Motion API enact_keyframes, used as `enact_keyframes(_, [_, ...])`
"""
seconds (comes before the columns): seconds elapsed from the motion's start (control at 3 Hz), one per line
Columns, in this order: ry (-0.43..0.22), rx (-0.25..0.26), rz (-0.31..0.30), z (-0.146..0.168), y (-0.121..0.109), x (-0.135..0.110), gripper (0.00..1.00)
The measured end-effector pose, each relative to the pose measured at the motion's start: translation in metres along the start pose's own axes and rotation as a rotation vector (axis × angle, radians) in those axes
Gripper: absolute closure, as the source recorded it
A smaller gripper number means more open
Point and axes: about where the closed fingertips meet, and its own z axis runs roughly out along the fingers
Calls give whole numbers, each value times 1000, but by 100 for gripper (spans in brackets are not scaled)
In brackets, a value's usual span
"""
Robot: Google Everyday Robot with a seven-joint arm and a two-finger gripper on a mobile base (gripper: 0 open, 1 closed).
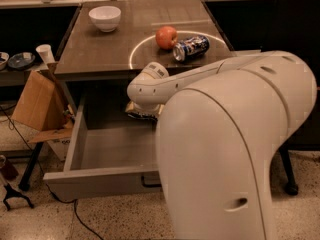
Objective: Pick blue chip bag from top drawer and place on counter
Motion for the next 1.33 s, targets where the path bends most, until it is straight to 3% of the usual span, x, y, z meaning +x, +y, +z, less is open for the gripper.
enact_keyframes(1.0, [12, -2, -16, 8, -3, 3, 89])
enact_keyframes(1.33, [-18, 21, 9, -5, -28, 6, 100])
